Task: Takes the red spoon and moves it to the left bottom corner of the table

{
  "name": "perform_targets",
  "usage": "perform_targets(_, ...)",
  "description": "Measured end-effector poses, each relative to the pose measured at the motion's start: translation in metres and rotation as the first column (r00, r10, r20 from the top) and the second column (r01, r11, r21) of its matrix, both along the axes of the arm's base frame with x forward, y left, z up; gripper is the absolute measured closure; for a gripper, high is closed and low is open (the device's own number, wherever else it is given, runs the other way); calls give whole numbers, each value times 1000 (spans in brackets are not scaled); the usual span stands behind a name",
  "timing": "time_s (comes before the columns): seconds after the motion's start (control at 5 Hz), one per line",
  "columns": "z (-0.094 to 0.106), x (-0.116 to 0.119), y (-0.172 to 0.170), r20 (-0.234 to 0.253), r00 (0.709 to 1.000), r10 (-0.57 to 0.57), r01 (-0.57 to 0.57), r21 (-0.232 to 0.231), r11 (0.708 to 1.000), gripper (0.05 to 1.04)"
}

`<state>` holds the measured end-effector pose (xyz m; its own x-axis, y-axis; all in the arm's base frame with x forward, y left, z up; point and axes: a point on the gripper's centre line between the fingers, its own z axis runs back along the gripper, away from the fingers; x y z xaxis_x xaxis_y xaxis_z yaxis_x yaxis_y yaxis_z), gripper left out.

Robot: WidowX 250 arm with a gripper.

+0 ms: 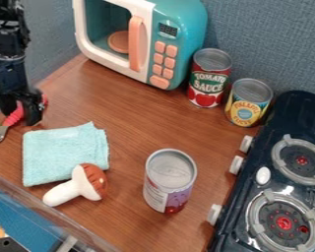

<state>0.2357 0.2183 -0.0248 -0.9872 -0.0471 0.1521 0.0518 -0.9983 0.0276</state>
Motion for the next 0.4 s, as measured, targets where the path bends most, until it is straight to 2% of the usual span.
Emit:
perform_targets(0.2, 41, 7, 1, 48, 999, -8, 7, 25, 1000, 83)
perform_targets(0.4, 84, 18, -3, 132, 989, -60, 45, 114, 992, 83)
